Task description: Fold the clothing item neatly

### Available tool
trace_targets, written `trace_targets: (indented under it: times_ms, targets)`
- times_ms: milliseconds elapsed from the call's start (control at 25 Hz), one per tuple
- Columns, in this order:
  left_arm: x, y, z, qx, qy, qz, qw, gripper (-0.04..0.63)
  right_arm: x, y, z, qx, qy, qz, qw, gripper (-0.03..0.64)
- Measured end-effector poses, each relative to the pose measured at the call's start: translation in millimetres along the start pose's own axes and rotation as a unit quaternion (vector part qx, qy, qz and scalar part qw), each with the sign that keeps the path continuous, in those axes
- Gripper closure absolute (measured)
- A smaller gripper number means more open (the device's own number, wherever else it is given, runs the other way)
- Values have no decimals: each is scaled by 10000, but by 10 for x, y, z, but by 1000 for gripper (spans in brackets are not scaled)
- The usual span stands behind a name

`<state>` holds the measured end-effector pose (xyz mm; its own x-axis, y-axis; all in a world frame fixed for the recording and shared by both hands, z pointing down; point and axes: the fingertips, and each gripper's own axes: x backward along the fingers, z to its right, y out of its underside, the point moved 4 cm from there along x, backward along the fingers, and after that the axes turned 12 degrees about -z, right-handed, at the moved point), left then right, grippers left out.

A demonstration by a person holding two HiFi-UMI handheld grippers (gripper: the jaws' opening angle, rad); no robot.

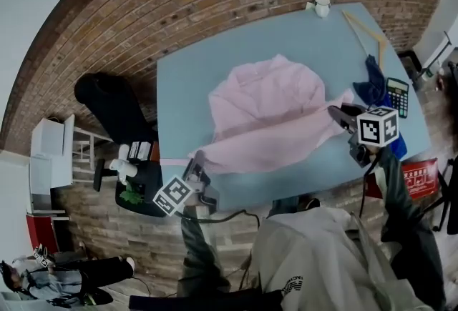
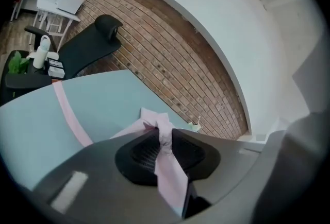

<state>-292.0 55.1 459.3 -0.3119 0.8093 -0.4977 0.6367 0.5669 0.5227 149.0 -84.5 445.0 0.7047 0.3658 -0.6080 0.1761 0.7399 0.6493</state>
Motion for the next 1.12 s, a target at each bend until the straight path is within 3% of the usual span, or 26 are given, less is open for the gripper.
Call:
trace_targets:
  times_ms: [360, 640, 720, 800, 840, 960, 1120]
  targets:
    - [-792, -907, -97, -46, 97, 0, 9999, 518, -782, -951, 424, -474, -111, -90, 9988, 577]
    - [-1437, -1332, -429, 353, 88, 45, 9993, 518, -1482, -1297, 772, -681, -122, -332, 9971, 577]
    - [-1608, -1387, -587, 334, -139, -6, 9993, 477, -1676, -1307, 873, -740, -3, -387, 9965, 558]
    - [-1704, -1368, -696, 184, -395, -208, 9988, 305, -1855, -1216, 935, -785, 192, -596, 9950, 486]
    - [-1712, -1332, -720, 83, -465, -305, 9984, 281, -1917, -1130, 938, -770, 245, -747, 9939, 448]
    - [-1642, -1185, -721, -156, -454, -436, 9979, 278, -1905, -839, 903, -793, 229, -953, 9920, 411]
    - [-1447, -897, -654, -371, -322, -475, 9977, 302, -1605, -513, 811, -1142, 97, -524, 9920, 411]
